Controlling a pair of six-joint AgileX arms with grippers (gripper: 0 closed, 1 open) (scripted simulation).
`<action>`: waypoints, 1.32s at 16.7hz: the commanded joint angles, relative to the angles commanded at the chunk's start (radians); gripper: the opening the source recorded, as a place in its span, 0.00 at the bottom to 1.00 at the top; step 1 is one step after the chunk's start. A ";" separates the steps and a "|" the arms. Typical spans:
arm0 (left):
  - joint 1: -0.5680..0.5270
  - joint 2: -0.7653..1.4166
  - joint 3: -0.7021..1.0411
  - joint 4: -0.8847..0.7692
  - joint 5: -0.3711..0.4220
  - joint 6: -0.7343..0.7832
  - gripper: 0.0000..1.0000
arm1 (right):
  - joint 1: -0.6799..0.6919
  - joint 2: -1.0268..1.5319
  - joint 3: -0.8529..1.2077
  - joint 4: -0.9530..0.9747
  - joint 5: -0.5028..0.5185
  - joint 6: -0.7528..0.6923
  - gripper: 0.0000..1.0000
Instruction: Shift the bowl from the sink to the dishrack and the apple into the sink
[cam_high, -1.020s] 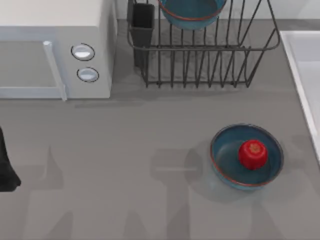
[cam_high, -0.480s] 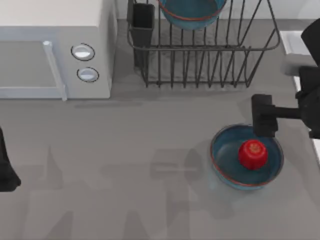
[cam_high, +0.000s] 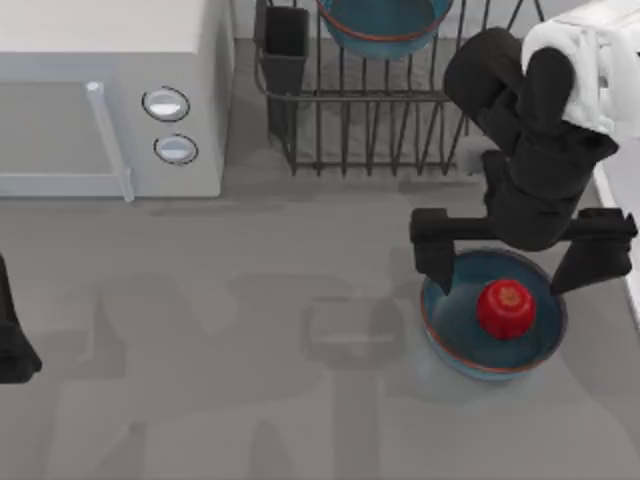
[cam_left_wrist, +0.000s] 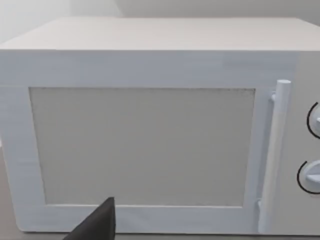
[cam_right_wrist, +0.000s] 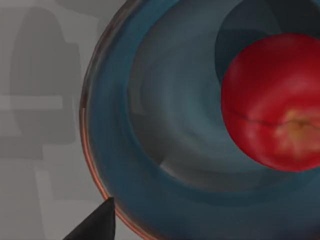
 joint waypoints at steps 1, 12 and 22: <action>0.000 0.000 0.000 0.000 0.000 0.000 1.00 | 0.002 0.012 0.011 -0.006 0.002 0.002 1.00; 0.000 0.000 0.000 0.000 0.000 0.000 1.00 | -0.002 0.054 -0.069 0.127 0.002 0.006 1.00; 0.000 0.000 0.000 0.000 0.000 0.000 1.00 | 0.005 0.125 -0.184 0.302 0.003 0.007 1.00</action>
